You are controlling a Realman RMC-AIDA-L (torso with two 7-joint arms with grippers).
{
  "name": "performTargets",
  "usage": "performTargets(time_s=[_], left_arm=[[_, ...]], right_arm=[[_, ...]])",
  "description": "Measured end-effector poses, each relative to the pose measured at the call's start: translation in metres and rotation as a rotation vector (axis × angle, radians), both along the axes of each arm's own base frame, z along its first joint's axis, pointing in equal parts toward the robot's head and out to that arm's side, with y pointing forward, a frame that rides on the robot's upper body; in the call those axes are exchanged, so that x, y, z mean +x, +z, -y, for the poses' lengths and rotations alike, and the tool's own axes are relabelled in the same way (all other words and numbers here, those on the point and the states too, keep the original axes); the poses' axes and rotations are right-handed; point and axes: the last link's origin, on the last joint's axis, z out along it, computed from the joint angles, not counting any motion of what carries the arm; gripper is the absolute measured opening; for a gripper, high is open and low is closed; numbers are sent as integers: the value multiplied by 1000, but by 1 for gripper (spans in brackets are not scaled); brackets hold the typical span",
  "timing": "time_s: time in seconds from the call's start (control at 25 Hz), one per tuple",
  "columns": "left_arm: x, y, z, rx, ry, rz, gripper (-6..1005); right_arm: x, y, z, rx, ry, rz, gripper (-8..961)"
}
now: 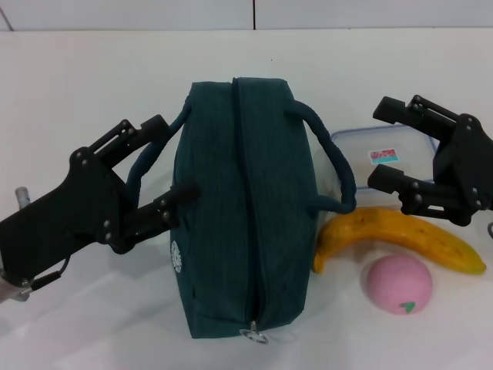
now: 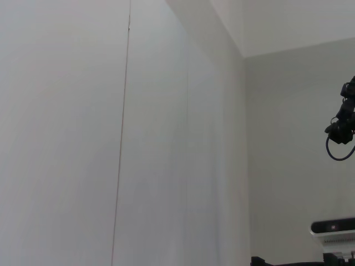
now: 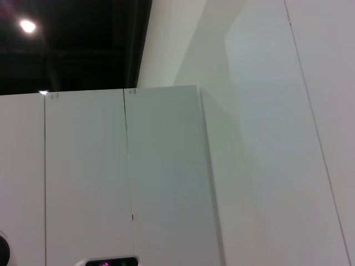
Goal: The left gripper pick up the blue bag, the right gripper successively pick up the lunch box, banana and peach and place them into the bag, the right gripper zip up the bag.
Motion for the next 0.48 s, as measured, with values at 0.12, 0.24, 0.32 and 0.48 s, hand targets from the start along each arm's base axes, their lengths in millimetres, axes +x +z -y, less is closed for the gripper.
performTargets(time_s=[0.12, 0.24, 0.32, 0.48], left_arm=[[0, 0, 0, 0, 1, 0, 814], [-1, 1, 0, 1, 1, -2, 810], [-1, 1, 0, 1, 1, -3, 808], [-1, 4, -2, -9, -1, -3, 804]], right_arm=[[0, -1, 1, -1, -2, -2, 854], [0, -1, 1, 0, -5, -4, 854], [1, -1, 1, 1, -6, -5, 853], [1, 0, 0, 7, -11, -6, 852]])
